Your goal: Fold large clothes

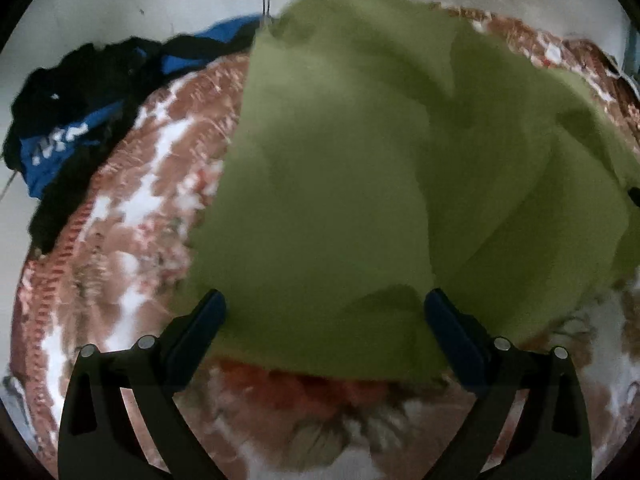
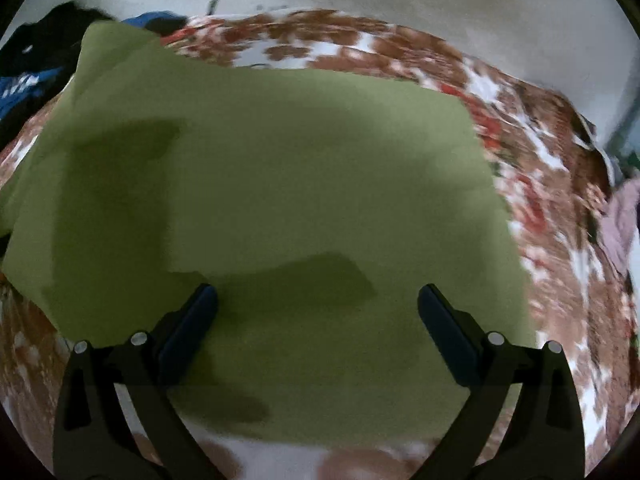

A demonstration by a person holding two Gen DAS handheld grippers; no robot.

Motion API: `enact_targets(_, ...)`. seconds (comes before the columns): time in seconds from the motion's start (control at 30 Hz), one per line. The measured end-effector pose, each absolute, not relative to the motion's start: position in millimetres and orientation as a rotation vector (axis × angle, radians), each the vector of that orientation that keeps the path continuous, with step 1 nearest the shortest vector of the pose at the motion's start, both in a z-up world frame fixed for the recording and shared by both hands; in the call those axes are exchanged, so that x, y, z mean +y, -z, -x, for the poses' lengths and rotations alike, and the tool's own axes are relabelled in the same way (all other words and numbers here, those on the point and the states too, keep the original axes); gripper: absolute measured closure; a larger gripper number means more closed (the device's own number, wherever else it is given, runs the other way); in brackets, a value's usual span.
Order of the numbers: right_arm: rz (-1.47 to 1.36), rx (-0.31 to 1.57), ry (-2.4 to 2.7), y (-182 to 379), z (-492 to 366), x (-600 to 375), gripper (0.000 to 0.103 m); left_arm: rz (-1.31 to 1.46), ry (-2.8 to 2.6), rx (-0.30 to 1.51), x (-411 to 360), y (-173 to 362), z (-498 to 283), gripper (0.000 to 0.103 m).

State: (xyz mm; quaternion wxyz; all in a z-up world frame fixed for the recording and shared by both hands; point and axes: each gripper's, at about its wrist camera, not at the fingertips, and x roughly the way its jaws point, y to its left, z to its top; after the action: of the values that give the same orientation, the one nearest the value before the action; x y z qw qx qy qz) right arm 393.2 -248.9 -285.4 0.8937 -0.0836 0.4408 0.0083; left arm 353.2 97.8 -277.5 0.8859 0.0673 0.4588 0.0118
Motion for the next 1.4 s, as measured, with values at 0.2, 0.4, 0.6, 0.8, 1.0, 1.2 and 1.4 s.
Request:
enact_targets(0.2, 0.082, 0.826, 0.043, 231.9, -412.7, -297.5, 0.005, -0.166, 0.022, 0.783, 68.9, 203.4, -374.2, 0.005)
enact_targets(0.4, 0.093, 0.777, -0.011, 218.5, -488.0, -276.2, 0.005, -0.108, 0.161, 0.769, 23.8, 187.7, -471.6, 0.005)
enact_targets(0.6, 0.131, 0.871, 0.042, 264.9, -559.7, -274.7, 0.005, -0.245, 0.214, 0.915, -9.7, 254.1, -549.9, 0.005)
enact_targets(0.8, 0.151, 0.923, 0.14, 307.0, -575.9, -344.6, 0.005, -0.316, 0.211, 0.97, 23.4, 281.5, -581.3, 0.004)
enact_targets(1.0, 0.199, 0.916, 0.144, 315.3, -574.9, -405.0, 0.005, -0.288, 0.145, 0.992, 77.8, 283.5, -601.9, 0.004)
enact_targets(1.2, 0.306, 0.903, 0.199, 299.7, -564.2, -419.5, 0.005, -0.301, -0.009, 1.03, 131.4, 276.9, -594.6, 0.004)
enact_targets(1.4, 0.411, 0.775, 0.103, 247.2, -497.9, -368.3, 0.005, -0.204, -0.091, 0.962, 153.8, 224.2, -526.4, 0.005)
